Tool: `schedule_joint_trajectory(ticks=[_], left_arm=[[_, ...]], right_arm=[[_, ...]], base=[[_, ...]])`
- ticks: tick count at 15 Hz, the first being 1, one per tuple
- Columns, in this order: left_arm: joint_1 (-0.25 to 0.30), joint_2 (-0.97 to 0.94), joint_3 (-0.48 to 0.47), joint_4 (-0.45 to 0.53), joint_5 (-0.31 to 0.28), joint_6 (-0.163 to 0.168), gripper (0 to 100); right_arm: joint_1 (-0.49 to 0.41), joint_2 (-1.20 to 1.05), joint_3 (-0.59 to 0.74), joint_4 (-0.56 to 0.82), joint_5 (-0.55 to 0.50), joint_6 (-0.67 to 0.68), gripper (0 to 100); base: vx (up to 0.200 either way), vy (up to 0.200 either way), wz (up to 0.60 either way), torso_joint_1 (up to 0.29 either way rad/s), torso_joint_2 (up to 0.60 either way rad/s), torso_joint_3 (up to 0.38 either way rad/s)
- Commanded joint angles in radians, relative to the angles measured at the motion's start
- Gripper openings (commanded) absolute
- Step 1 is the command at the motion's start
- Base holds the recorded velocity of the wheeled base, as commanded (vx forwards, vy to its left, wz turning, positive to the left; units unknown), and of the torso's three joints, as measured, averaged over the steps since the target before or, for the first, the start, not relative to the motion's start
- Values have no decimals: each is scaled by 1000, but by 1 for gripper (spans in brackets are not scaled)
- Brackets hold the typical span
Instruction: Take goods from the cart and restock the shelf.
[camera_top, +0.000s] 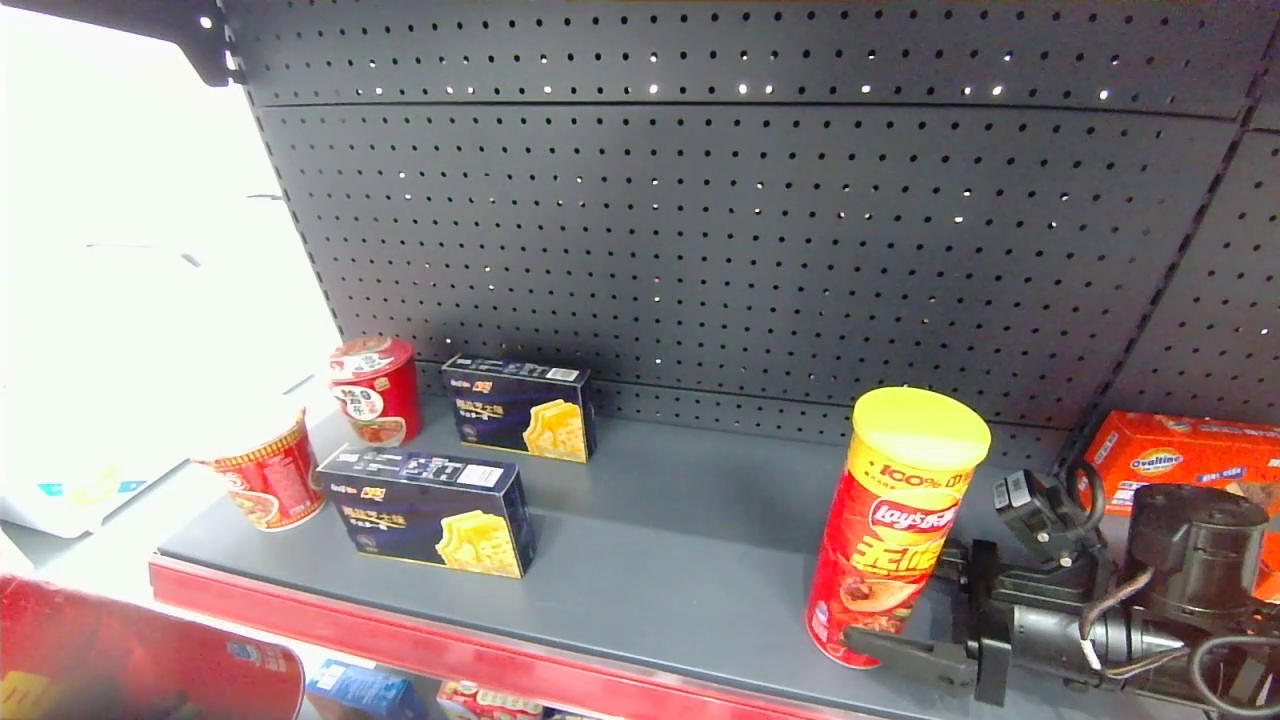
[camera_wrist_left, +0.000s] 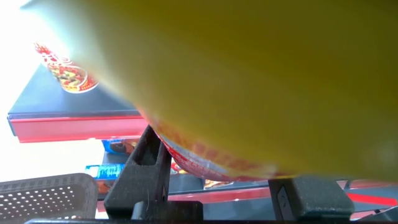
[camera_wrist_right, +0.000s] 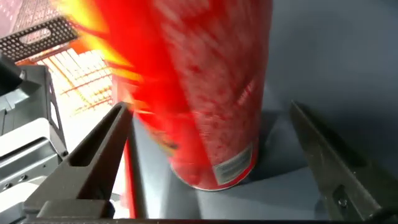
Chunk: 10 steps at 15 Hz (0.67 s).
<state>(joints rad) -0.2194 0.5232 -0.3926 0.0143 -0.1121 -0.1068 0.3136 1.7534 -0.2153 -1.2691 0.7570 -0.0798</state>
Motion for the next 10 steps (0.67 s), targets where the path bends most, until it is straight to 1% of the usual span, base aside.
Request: schedule_joint_trajectory(ticks=[1, 3, 7, 8, 9, 10], left_arm=[[0, -14, 1, 1, 0, -1, 0], [0, -28, 18, 1, 0, -1, 0], [0, -35, 31, 1, 0, -1, 0], [0, -38, 32, 1, 0, -1, 0], [0, -42, 32, 1, 0, -1, 0], [0, -42, 32, 1, 0, -1, 0]], right_arm=[[-5, -77, 27, 2, -1, 0, 100], [-8, -167, 88, 5, -1, 0, 100], [-19, -305, 148, 53, -1, 3, 100], [-36, -379, 179, 90, -2, 3, 100], [-42, -397, 183, 99, -2, 5, 100], [-73, -433, 185, 122, -2, 5, 100]], base=[[0, 0, 0, 0, 0, 0], [0, 0, 0, 0, 0, 0], [0, 0, 0, 0, 0, 0], [0, 0, 0, 0, 0, 0], [0, 0, 0, 0, 0, 0], [0, 0, 0, 0, 0, 0]])
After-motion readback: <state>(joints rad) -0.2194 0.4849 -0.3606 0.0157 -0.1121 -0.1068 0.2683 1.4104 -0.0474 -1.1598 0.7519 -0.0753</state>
